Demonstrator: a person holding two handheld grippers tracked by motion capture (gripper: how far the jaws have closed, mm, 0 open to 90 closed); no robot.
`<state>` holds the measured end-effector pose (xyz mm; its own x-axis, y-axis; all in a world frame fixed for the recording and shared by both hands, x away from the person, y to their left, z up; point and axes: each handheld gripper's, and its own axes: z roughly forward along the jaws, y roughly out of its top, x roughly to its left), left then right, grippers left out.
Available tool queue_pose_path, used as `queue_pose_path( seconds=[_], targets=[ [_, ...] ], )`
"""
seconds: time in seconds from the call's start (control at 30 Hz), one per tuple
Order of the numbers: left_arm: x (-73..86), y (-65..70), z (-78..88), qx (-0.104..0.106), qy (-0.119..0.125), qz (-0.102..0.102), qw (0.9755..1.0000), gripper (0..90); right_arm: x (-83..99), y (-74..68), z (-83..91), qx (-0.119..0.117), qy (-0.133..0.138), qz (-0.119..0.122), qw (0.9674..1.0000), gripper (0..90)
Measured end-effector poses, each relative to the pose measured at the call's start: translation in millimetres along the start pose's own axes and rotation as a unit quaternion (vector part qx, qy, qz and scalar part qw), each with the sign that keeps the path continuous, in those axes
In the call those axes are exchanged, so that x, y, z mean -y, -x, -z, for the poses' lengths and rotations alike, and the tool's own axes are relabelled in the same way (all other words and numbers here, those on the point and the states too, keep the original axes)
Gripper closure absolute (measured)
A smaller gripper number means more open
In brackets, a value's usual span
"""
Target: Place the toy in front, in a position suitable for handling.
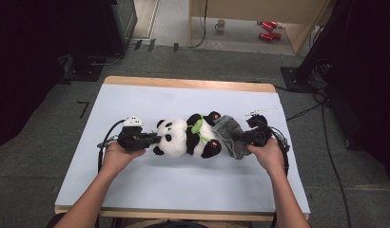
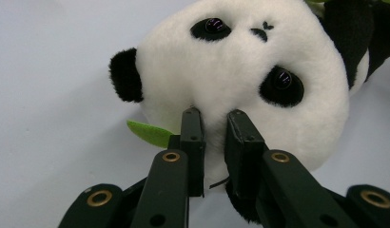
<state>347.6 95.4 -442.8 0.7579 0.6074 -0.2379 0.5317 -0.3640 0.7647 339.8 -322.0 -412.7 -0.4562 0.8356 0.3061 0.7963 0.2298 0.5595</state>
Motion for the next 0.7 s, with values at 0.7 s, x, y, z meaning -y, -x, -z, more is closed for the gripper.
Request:
queue_pose_path(
  seconds=[0.7],
  targets=[
    [-0.3,2.8,-0.5,-0.012,-0.003,-0.014,0.9998,78.9,-33.3,-91.2,24.3,-0.074,0.005,0.074,0.9945,80.9]
  ],
)
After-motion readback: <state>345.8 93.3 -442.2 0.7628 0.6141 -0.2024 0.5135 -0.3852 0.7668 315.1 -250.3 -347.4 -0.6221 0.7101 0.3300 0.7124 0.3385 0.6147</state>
